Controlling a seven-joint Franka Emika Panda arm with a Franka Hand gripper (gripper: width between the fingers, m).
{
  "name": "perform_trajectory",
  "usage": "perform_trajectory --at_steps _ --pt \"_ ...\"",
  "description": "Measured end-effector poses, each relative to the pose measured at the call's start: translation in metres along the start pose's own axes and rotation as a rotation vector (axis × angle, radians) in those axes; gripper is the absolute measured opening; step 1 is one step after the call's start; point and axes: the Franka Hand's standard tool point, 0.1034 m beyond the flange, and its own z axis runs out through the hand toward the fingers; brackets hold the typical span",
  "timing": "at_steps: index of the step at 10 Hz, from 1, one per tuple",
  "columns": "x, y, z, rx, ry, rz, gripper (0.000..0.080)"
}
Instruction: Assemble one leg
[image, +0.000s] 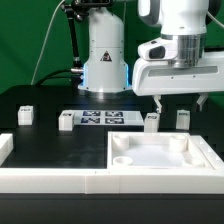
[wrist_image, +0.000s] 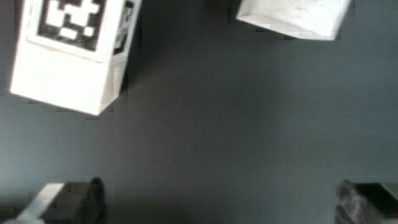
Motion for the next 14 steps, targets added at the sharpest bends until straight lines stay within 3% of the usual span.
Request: perform_trajectory --at_steps 3,7,10,12,14 --pt "-0.002 -0.004 0.001 0.018 -0.007 0.233 0.0649" --pt "-0.033 -0.025 0.008 0.024 -0.017 0.187 0.0649" --pt "-0.037 -0.024 0.01 0.017 -0.047 0.168 0.0649" --pt "-0.04 -0.019 0.009 0.006 -0.223 0.152 0.0649" --pt "-0.042 -0.027 0.008 -0.004 -0.361 0.14 0.0649"
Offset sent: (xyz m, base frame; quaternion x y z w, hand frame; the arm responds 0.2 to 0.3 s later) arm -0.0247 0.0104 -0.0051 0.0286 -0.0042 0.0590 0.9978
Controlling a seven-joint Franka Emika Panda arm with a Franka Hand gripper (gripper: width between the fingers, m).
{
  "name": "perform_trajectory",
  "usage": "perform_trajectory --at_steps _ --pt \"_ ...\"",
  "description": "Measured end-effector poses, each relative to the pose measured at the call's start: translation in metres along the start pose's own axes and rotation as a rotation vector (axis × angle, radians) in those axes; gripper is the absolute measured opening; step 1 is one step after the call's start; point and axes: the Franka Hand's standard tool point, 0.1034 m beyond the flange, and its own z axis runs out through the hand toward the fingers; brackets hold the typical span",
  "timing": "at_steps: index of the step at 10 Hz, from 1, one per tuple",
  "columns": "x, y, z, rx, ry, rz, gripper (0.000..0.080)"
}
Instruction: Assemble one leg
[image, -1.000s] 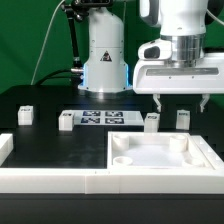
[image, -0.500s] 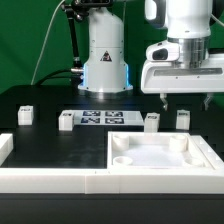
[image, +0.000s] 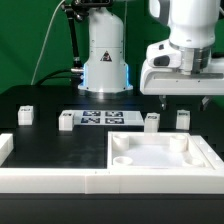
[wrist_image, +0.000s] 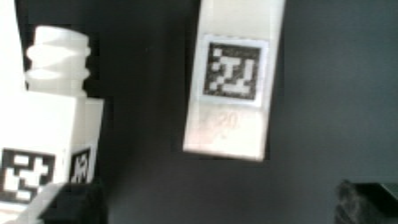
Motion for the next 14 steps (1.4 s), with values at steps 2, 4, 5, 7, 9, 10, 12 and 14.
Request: perform_trajectory --at_steps 2,4,5,7,9,10,12,14 --pt "-0.004 -0.005 0.002 -0.014 -0.134 0.006 0.0649" --pt "-0.005 -0.005 0.005 -0.029 -0.284 0.007 0.0649" --pt "-0.005 -0.004 0.008 -0.033 -0.342 0.008 0.0649" --pt "-0.006 0.002 0.021 -0.051 -0.513 0.017 0.0649" --pt "-0.003 0.003 0.035 -0.046 -0.501 0.024 0.0649" --pt "-0.006 0.004 0.04 -0.049 -0.509 0.025 0.0649" --pt "-0.012 0.005 0.046 -0.056 -0.521 0.029 0.0649" --pt "-0.017 0.006 0.052 -0.063 -0.525 0.03 0.0649"
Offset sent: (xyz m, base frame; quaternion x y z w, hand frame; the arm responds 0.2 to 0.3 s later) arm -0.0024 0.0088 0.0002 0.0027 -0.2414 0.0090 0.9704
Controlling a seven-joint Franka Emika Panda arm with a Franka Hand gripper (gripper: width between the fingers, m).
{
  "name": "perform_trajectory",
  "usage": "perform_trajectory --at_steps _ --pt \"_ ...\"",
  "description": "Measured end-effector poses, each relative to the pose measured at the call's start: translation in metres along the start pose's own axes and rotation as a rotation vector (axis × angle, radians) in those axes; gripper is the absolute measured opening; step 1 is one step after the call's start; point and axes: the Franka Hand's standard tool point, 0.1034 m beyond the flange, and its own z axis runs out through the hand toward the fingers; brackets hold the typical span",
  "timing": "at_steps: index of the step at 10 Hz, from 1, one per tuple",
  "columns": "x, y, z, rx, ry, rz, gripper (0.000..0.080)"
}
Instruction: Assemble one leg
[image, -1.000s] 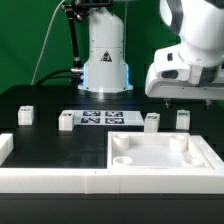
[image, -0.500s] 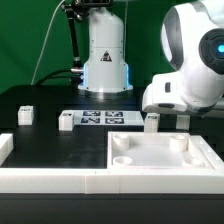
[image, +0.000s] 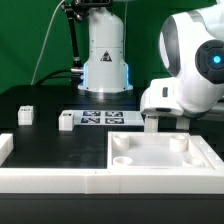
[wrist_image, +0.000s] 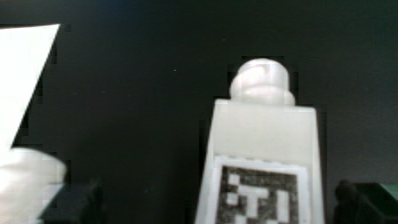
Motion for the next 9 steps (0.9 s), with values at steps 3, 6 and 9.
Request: perform_trajectory --at_steps 3,6,9 --pt "-0.0001 -0.0006 -0.0001 -0.002 0.001 0.001 0.0385" --pt "-0.0002 -0.0007 -0.0001 -0.002 0.001 0.001 0.0285" --pt "-0.0002 -0.0007 -0.0001 -0.002 0.001 0.001 0.0285"
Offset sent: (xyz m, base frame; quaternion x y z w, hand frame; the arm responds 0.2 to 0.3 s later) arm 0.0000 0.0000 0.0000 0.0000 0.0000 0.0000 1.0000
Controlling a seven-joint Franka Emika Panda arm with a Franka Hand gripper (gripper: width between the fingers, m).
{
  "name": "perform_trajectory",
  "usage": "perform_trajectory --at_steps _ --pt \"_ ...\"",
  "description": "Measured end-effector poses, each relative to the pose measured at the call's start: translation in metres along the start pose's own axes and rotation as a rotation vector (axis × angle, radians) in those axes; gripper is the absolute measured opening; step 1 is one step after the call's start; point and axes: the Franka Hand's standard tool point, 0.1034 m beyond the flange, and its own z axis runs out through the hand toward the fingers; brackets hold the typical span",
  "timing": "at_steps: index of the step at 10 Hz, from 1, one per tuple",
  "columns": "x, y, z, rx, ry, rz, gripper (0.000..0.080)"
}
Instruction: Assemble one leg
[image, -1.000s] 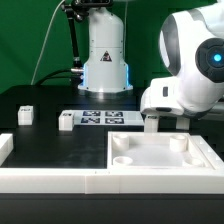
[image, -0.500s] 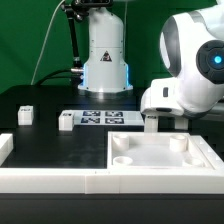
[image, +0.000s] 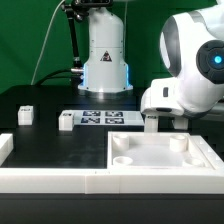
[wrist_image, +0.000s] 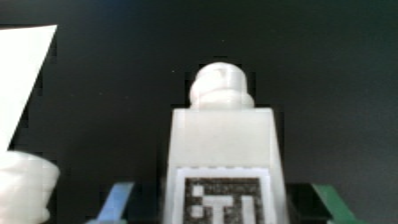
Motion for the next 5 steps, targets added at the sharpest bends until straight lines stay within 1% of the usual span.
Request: perform_trajectory --at_steps 1,2,3,5 --pt "0.0 0.002 -0.002 0.002 0.0 -0.014 0.0285" --pt "-0.006 0.008 -0.013 0.006 0.0 -0.025 0.0285" --pt "-0.019 0.014 -0.031 0.008 0.001 -0.025 0.0286" --pt "-0.046 0.021 -0.061 0.004 0.0 -0.025 0.0287"
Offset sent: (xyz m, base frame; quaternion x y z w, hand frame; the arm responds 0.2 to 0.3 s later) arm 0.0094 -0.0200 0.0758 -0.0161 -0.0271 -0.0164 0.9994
